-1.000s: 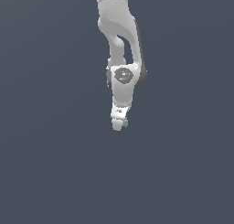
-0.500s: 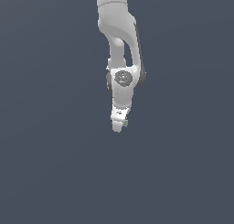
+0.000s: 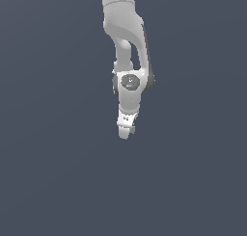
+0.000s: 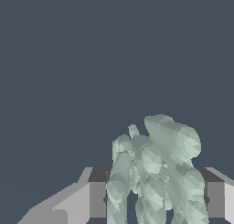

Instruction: Pick up the object and move it to a goal position.

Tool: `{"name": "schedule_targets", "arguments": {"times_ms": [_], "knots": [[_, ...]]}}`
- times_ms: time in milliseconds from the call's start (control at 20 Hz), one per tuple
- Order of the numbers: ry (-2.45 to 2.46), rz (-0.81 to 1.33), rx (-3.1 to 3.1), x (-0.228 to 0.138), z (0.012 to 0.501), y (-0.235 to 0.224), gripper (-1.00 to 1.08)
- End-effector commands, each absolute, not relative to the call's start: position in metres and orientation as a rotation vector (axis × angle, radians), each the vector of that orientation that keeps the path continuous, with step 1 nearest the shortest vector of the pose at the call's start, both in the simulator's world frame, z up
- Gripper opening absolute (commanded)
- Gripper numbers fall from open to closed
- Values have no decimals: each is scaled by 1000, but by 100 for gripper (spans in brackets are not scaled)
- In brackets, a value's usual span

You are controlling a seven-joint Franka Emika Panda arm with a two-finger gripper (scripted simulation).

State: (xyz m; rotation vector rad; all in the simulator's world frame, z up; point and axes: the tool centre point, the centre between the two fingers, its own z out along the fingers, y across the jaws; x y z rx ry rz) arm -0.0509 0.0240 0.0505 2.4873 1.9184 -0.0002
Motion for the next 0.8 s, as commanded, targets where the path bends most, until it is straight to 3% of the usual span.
{"name": "schedule_targets", "arguments": {"times_ms": [0, 750], "knots": [[1918, 1, 2487, -49, 55, 25, -100], [1923, 3, 2487, -16, 152, 54, -100]]}}
